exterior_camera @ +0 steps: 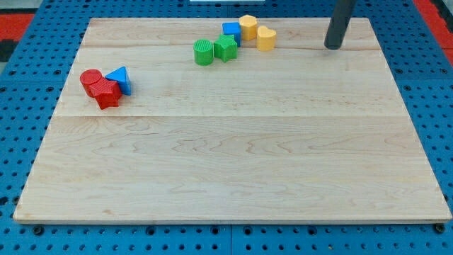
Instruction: Move the heart to the bottom of the hexagon
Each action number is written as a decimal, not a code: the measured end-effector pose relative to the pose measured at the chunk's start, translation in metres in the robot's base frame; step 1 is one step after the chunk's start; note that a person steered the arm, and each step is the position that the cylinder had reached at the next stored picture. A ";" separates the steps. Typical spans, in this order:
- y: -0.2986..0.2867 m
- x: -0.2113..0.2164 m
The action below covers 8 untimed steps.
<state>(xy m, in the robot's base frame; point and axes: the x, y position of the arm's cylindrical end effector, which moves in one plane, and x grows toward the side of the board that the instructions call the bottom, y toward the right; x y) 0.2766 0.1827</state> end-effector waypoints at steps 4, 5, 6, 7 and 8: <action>-0.102 -0.022; -0.115 -0.017; -0.120 0.046; -0.211 0.081; -0.269 0.037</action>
